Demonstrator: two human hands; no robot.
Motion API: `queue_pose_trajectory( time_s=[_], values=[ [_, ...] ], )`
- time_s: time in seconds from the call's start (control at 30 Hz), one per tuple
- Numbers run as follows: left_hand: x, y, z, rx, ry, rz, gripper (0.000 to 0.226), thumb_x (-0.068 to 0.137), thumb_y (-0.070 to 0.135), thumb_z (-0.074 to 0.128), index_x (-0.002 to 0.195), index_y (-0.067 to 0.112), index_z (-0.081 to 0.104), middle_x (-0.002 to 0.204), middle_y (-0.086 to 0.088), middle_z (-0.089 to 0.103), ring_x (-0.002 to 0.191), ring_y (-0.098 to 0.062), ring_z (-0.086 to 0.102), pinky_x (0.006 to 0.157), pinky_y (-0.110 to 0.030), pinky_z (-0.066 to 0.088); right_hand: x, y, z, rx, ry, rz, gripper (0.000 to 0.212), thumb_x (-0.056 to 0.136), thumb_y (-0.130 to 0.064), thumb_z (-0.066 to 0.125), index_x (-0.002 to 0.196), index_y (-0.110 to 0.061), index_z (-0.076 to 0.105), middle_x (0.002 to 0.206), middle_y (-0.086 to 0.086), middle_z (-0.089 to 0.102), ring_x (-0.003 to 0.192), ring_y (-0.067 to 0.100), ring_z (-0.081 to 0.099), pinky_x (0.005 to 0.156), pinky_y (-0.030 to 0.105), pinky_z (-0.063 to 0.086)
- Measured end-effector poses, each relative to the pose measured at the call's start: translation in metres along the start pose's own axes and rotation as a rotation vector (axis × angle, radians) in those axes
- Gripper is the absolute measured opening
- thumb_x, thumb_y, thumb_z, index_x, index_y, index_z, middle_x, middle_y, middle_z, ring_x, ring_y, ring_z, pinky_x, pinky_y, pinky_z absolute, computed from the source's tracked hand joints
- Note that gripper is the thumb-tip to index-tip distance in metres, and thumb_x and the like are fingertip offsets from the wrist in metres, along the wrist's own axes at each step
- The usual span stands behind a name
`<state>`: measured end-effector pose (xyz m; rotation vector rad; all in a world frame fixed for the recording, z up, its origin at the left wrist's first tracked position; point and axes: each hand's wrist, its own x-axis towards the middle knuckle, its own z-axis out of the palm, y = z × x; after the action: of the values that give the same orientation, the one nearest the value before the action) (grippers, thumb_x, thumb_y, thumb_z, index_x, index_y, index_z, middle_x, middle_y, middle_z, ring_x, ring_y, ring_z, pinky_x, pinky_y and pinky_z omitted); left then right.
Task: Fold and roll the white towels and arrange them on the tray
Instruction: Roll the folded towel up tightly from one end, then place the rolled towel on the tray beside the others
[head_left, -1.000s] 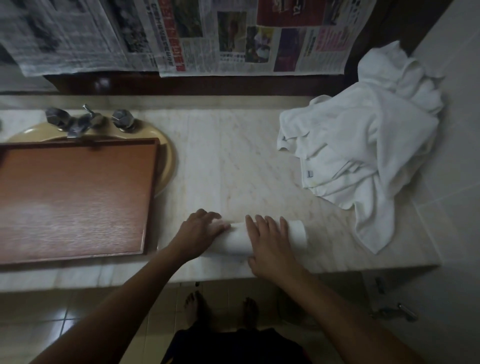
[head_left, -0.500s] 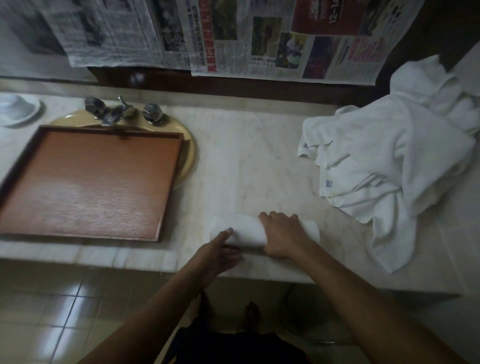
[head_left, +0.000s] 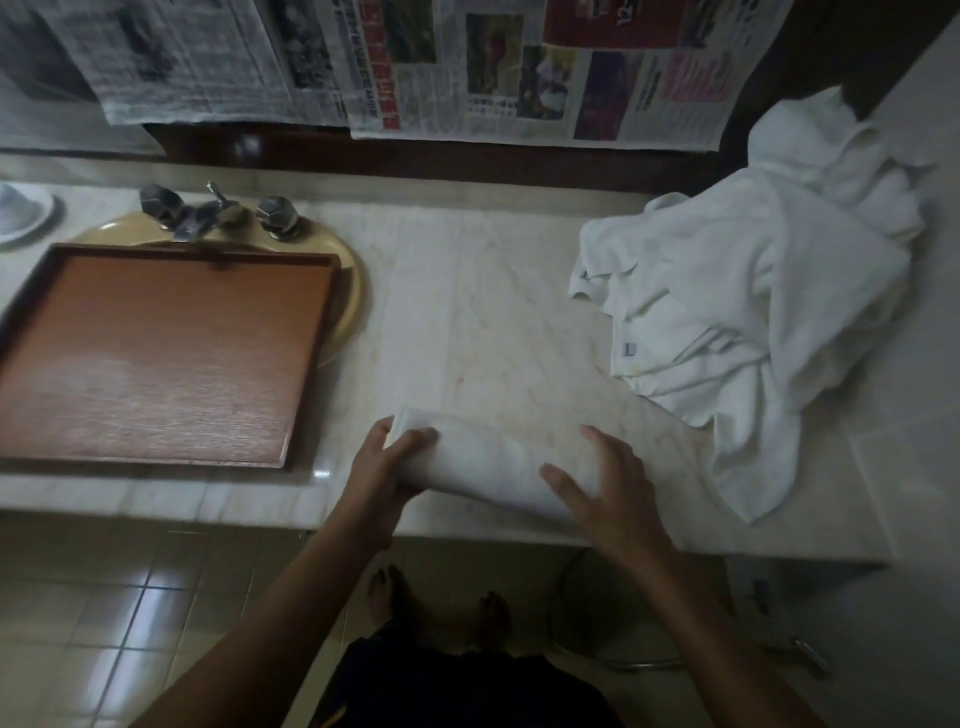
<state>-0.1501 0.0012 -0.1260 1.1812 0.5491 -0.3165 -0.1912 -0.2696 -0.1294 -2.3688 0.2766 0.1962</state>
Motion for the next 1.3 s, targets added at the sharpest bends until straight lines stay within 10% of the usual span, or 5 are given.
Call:
queue_pose_trajectory(
  time_s=[0.27, 0.43, 0.8, 1.07, 1.3],
  values=[
    [-0.002, 0.056, -0.016, -0.122, -0.258, 0.233, 0.054, 0.079, 0.01, 0.071, 0.13, 0.002, 0.053, 0.114, -0.016, 0.058, 0.11, -0.031, 0.056, 0.087, -0.043, 0.049, 0.021, -0.028, -0.011, 1.283, -0.261, 0.41, 0.062, 0.069, -0.037, 0.09, 0.125, -0.025, 0.065, 0.132, 0.008, 0.068, 0.121, 0.031, 0.062, 0.095, 0.056, 0.055],
    [-0.013, 0.09, -0.045, -0.118, -0.328, 0.342, 0.065, 0.075, 0.017, 0.072, 0.134, 0.004, 0.049, 0.124, -0.019, 0.055, 0.117, -0.036, 0.056, 0.085, -0.041, 0.056, 0.054, -0.069, -0.006, 1.429, -0.404, 0.222, 0.089, 0.048, -0.026, 0.1, 0.129, -0.013, 0.064, 0.125, 0.011, 0.07, 0.115, 0.029, 0.067, 0.091, 0.05, 0.058],
    [-0.018, 0.13, -0.182, 0.17, 0.048, 0.282, 0.074, 0.058, 0.027, 0.086, 0.126, 0.012, 0.059, 0.123, -0.014, 0.065, 0.109, -0.034, 0.066, 0.079, -0.049, 0.058, 0.157, -0.227, 0.055, 0.845, -0.548, -0.051, 0.064, 0.068, -0.037, 0.087, 0.126, -0.018, 0.068, 0.127, 0.012, 0.066, 0.12, 0.032, 0.061, 0.086, 0.04, 0.059],
    [0.016, 0.143, -0.242, 0.571, 0.019, 0.07, 0.039, 0.078, 0.041, 0.061, 0.114, 0.029, 0.062, 0.111, -0.002, 0.072, 0.101, -0.026, 0.069, 0.083, -0.046, 0.057, 0.222, -0.364, 0.157, 0.066, -0.475, -0.009, 0.107, 0.055, -0.083, 0.074, 0.137, -0.016, 0.061, 0.133, 0.004, 0.063, 0.114, 0.026, 0.064, 0.097, 0.043, 0.055],
    [0.058, 0.136, -0.24, 1.014, -0.103, 0.097, 0.024, 0.102, 0.027, 0.045, 0.094, 0.01, 0.059, 0.094, -0.01, 0.064, 0.08, -0.018, 0.056, 0.076, -0.035, 0.048, 0.242, -0.394, 0.204, -0.394, -0.371, -0.055, 0.093, 0.071, -0.081, 0.07, 0.136, -0.015, 0.061, 0.137, 0.007, 0.063, 0.117, 0.027, 0.061, 0.084, 0.033, 0.046]
  ],
)
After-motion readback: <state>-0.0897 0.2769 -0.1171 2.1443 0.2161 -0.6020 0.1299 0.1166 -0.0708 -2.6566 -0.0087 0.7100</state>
